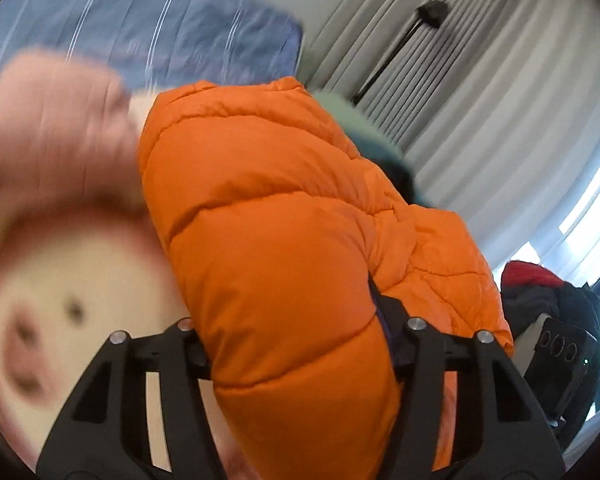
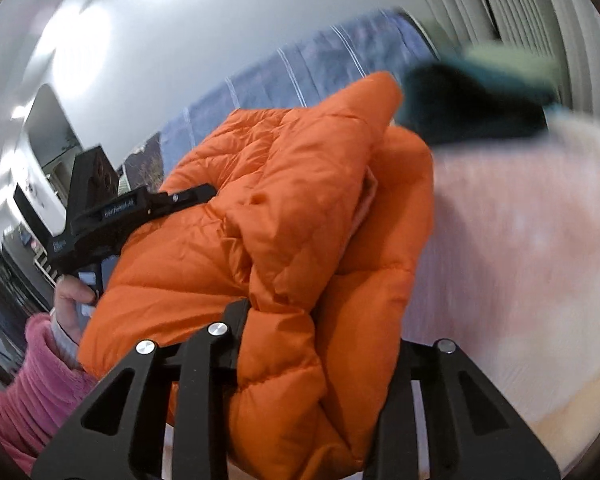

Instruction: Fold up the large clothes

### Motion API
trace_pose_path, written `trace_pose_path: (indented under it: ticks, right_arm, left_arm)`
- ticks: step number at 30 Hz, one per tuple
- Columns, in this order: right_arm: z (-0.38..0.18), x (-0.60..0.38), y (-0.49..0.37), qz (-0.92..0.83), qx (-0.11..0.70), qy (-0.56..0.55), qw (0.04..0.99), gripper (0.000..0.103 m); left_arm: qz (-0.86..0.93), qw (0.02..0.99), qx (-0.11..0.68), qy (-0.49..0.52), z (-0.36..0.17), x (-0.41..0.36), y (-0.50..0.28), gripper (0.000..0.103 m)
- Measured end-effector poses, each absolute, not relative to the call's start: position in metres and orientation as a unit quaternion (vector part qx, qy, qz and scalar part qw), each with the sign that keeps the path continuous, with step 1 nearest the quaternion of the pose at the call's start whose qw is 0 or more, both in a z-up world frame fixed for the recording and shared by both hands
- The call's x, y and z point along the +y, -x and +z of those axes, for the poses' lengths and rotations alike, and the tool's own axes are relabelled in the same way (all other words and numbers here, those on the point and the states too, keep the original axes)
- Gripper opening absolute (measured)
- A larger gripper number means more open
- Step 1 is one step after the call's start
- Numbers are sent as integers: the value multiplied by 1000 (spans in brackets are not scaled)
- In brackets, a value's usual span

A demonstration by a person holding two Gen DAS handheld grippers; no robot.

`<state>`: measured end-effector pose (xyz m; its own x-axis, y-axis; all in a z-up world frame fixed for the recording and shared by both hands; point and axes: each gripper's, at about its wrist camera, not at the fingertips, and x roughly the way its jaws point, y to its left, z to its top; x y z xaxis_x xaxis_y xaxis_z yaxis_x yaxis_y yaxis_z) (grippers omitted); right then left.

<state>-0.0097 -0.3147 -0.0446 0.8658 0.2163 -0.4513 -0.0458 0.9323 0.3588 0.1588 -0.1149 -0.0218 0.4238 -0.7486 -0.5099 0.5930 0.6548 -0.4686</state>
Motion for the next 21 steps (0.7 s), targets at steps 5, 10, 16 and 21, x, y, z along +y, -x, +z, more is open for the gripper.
trace_pose_path:
  ticks: [5, 10, 16, 21]
  right_arm:
    - [-1, -327, -59, 56, 223, -126, 965, 29]
    - [5, -348, -147, 37, 235, -134, 962, 29]
    - [-11, -357, -244, -12, 263, -130, 956, 28]
    - [-51, -363, -286, -104, 289, -128, 943, 28]
  left_arm:
    - [-378, 875, 298, 44, 42, -148, -205, 57]
    - [-345, 889, 298, 24, 63, -175, -278, 57]
    - [-301, 905, 300, -4, 47, -204, -363, 57]
    - [-275, 905, 323, -27, -2, -232, -423, 65]
